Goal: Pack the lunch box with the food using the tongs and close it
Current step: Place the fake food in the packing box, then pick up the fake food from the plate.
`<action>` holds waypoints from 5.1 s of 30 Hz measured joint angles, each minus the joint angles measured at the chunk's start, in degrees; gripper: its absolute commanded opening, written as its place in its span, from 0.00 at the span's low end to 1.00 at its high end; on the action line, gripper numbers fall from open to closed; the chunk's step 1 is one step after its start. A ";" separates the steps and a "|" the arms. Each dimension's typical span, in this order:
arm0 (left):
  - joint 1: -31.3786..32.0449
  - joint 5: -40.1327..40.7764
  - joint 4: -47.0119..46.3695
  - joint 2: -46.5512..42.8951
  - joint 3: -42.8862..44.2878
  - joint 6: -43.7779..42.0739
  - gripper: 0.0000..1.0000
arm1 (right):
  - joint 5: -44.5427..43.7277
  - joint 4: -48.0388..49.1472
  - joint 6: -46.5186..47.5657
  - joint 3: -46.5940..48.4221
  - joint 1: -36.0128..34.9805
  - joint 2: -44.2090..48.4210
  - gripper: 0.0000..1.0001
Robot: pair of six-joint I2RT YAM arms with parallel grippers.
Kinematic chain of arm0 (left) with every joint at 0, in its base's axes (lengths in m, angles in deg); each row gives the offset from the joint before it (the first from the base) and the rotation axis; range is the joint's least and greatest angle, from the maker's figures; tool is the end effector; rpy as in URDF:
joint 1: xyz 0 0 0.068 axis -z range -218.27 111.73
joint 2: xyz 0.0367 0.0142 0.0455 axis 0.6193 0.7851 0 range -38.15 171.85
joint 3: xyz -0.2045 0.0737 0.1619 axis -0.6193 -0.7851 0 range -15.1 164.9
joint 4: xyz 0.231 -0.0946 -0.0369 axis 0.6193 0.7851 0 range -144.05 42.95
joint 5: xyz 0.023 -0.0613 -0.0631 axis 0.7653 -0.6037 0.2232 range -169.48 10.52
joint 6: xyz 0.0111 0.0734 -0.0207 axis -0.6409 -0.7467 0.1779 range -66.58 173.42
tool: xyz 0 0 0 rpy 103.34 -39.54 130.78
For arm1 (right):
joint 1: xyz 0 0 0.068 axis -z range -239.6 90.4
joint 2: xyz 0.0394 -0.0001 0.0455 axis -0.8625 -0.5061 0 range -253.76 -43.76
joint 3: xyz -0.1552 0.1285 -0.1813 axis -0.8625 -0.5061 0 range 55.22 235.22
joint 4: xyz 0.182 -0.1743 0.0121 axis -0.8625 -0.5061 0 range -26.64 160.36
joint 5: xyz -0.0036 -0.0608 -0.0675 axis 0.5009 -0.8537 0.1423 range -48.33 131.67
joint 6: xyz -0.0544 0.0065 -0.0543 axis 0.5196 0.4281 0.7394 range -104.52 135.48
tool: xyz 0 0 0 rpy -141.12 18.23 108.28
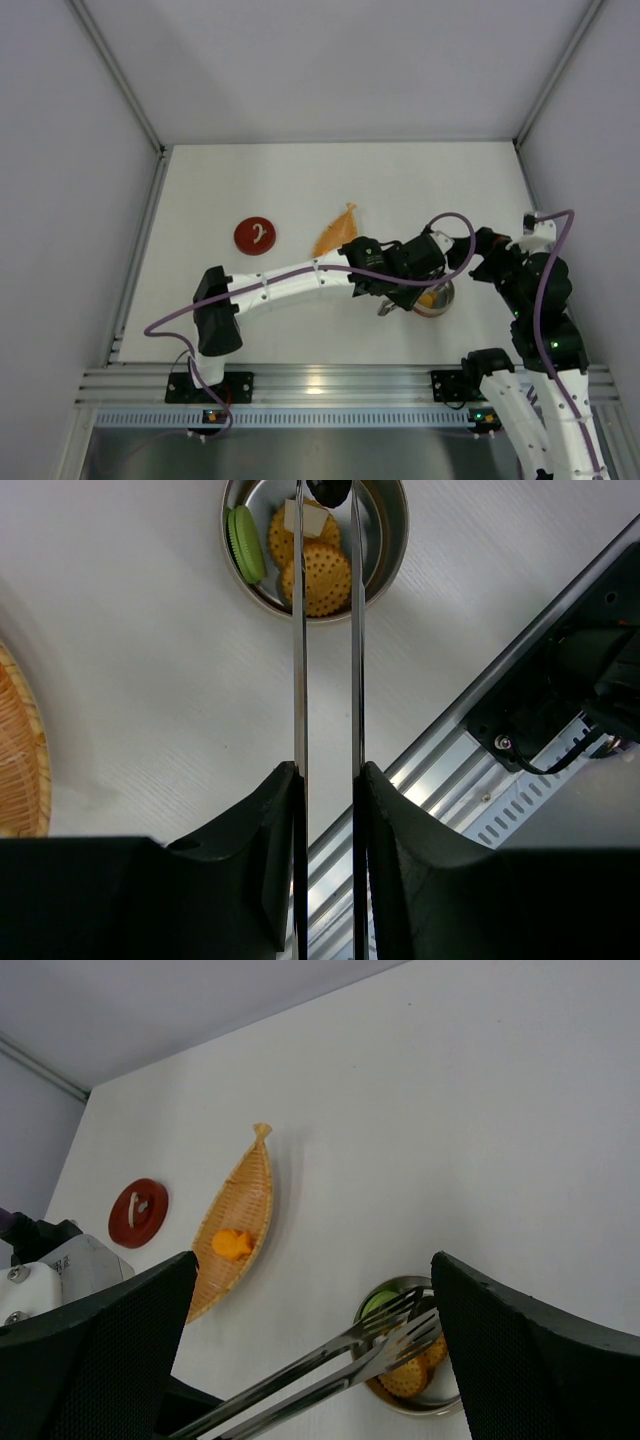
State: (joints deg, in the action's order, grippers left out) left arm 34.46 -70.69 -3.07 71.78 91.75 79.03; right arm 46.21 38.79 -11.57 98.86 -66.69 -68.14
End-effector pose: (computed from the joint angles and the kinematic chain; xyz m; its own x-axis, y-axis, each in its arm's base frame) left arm 0.1370 -0.4067 0.2949 -0.6132 0.5334 -0.5827 0.7231 0.6760 -0.1421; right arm 0.1182 0.0199 0.3262 -0.2793 0.4222 -0.8624 -0.0817 0.8844 0.4595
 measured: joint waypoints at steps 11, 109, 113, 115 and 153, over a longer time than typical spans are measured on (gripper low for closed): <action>0.15 -0.26 0.02 0.39 0.11 -0.02 0.35 | -0.66 -0.92 0.07 0.00 0.02 0.00 1.00; -23.32 4.00 3.06 -17.38 -27.12 -21.14 0.54 | 3.06 -0.59 -0.52 -0.07 0.02 -0.94 0.99; -23.63 3.54 3.06 -17.38 -27.06 -21.14 0.54 | 3.06 -0.59 -0.52 -0.07 0.02 -0.94 0.99; -24.06 2.93 3.08 -17.38 -27.06 -21.11 0.54 | 3.06 -0.59 -0.55 -0.07 0.02 -0.94 0.99; -25.77 -2.62 5.25 -15.91 -25.86 -18.97 0.37 | 2.84 -0.61 -0.52 -0.07 0.02 -0.94 1.00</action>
State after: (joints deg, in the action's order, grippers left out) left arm 8.69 -73.31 2.18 55.87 65.89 60.05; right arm 49.05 38.17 -12.09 98.79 -66.67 -69.08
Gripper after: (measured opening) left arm 0.424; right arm 0.993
